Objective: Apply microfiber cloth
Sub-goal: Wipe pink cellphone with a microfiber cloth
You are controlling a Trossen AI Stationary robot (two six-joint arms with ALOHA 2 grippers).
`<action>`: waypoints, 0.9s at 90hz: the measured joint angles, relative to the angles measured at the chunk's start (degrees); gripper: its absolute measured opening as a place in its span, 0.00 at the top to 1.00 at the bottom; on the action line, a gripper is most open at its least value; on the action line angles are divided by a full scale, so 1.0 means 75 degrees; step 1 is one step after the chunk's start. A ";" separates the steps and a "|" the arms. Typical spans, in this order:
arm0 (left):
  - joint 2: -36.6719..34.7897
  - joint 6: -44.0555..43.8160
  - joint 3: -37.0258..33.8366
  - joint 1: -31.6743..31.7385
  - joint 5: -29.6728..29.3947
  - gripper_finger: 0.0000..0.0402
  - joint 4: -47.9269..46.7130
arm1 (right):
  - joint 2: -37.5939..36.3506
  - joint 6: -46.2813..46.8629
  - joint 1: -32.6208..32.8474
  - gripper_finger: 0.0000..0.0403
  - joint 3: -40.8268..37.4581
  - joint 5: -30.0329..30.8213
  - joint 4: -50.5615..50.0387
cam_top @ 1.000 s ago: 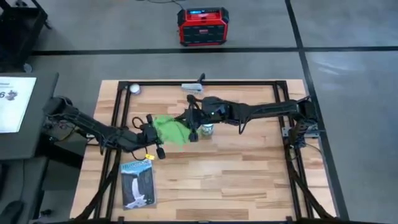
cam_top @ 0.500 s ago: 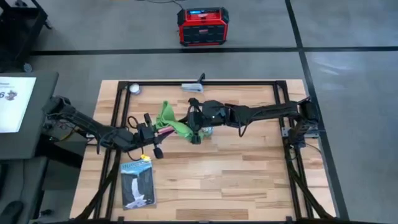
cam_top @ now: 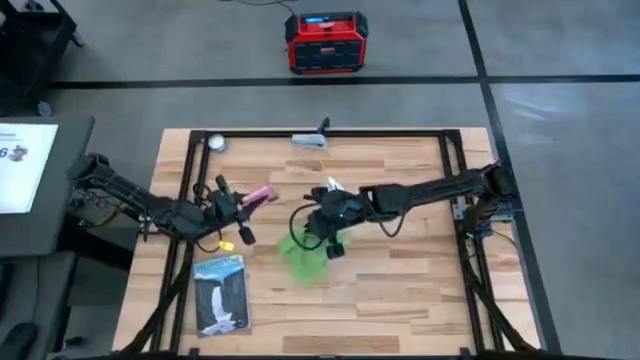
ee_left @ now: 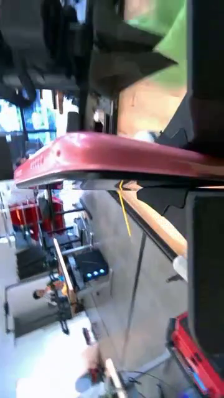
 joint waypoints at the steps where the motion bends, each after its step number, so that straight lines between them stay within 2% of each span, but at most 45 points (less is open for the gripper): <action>1: 0.0000 -0.0017 -0.0001 -0.0006 0.0012 1.00 -0.0020 | -0.0009 0.0025 0.0013 1.00 -0.0006 0.0025 -0.0097; 14: 0.0029 -0.0242 -0.0010 -0.0049 0.0131 1.00 -0.0223 | -0.0210 0.0280 0.0219 1.00 -0.0099 0.0404 -0.0923; 24: 0.0029 -0.0312 -0.0010 -0.0079 0.0123 1.00 -0.0283 | -0.0774 0.0604 0.0292 1.00 -0.0733 0.0555 -0.0828; 41: 0.0029 -0.0330 -0.0010 -0.0078 0.0113 1.00 -0.0359 | -0.2494 0.1620 0.0413 1.00 -0.2467 0.1061 -0.0471; 57: 0.0035 -0.0475 -0.0010 -0.0078 0.0122 1.00 -0.0471 | -0.4068 0.2641 0.0833 1.00 -0.3920 0.2085 -0.0633; 69: 0.0035 -0.0525 -0.0010 -0.0027 0.0125 1.00 -0.0499 | -0.4969 0.3200 0.1007 1.00 -0.4469 0.2687 -0.1156; 81: 0.0035 -0.0566 -0.0010 0.0058 0.0128 1.00 -0.0581 | -0.5572 0.3285 0.0791 1.00 -0.4608 0.2982 -0.1606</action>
